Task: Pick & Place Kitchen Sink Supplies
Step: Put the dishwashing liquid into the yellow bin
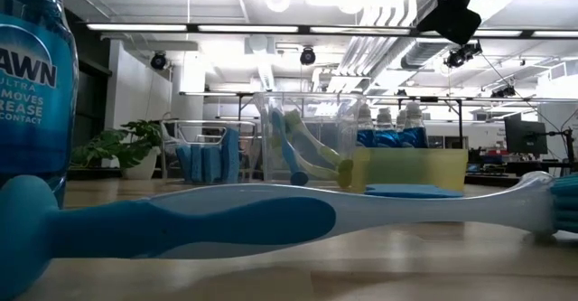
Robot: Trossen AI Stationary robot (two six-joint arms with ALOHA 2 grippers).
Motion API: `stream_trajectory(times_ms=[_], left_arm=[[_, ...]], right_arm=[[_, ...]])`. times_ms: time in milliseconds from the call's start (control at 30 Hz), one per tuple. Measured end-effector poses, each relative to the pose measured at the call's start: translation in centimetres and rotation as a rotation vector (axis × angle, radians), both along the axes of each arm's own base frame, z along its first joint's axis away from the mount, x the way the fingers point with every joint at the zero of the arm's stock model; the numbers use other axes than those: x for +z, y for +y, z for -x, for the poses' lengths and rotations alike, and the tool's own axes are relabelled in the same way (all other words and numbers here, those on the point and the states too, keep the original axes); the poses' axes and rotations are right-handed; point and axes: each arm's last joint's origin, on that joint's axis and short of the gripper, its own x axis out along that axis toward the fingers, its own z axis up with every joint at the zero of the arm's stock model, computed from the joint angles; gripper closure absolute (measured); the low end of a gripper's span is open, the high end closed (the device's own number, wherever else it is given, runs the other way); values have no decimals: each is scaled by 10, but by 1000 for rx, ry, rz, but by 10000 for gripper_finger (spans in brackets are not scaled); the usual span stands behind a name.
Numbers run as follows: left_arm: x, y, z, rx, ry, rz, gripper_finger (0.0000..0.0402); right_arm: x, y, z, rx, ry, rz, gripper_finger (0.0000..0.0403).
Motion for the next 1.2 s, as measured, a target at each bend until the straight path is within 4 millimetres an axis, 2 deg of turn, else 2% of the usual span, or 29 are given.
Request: stream_trajectory(times_ms=[133, 367, 633, 933, 1100, 1200], left_arm=[[-9, -5, -6, -18, 23, 22, 192], [-12, -4, -5, -4, 40, -10, 195], [-13, -4, -3, -19, 66, -2, 267], [-13, -4, -3, -22, 70, 3, 269], [-1, 4, 0, -22, 98, -115, 269], [17, 15, -4, -36, 58, -202, 269]], right_arm=[[0, 3, 0, 2, 2, 3, 116], [0, 6, 0, -6, 2, 19, 116], [0, 6, 0, -9, 2, 21, 116], [0, 6, 0, -9, 2, 21, 116], [1, 10, 0, 3, -8, 6, 116], [1, 15, 0, 35, -14, 22, 116]])
